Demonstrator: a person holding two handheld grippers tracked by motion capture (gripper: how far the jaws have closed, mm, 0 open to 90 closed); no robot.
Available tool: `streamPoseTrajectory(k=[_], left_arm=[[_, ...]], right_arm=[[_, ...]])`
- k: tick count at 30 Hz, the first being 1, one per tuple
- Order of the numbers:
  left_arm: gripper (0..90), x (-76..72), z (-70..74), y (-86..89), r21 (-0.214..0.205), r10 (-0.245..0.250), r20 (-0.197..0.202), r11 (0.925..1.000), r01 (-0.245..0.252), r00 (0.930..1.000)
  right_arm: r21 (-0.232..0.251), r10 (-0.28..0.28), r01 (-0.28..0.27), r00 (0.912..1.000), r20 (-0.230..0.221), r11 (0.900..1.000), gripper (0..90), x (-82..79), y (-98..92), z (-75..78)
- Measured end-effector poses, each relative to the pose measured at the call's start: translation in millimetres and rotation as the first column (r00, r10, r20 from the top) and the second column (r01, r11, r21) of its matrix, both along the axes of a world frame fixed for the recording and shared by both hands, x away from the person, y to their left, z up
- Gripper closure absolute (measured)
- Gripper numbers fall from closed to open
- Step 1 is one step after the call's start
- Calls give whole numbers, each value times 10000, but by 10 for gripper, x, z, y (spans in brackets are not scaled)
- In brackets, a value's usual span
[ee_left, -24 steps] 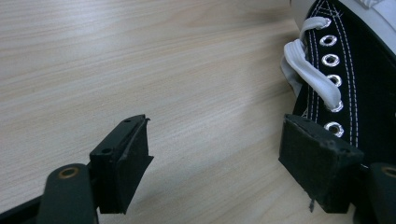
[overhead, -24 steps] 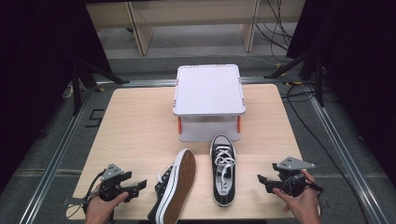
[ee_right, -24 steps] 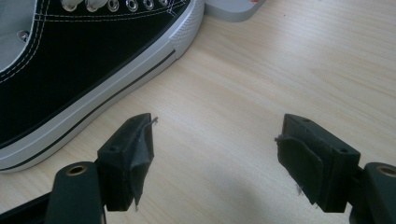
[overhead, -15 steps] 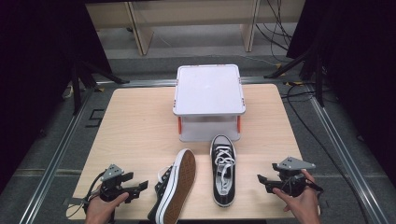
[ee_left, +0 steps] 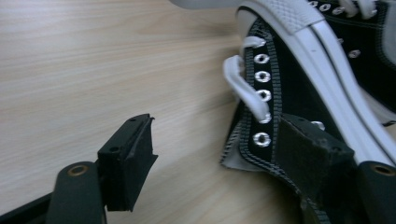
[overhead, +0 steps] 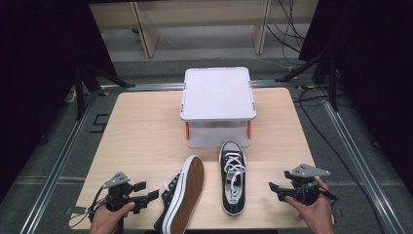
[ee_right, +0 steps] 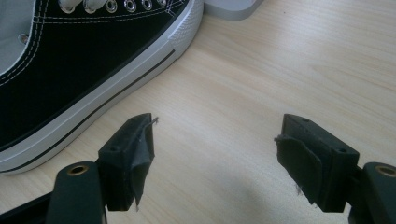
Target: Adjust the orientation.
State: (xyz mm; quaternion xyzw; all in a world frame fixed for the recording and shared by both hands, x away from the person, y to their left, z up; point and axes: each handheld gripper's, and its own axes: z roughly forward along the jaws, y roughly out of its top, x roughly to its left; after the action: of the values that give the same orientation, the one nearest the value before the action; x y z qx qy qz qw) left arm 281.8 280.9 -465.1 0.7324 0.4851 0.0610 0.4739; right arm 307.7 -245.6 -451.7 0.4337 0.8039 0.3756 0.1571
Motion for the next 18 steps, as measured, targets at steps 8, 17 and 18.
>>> streamPoseTrajectory(k=[8,17,18], left_arm=[[352,-8,-61,-99,-496,-539,-847,9975,498,9949],[381,-7,-105,-202,-593,-948,-1230,9944,880,9879],[381,-6,-115,-210,-713,-928,-1279,9939,842,9874]], right_arm=[[231,234,-230,9995,-188,9995,284,17,7,-13],[41,171,-170,9999,-15,9998,290,30,18,-29],[41,171,-170,9999,-15,9998,290,30,18,-29]])
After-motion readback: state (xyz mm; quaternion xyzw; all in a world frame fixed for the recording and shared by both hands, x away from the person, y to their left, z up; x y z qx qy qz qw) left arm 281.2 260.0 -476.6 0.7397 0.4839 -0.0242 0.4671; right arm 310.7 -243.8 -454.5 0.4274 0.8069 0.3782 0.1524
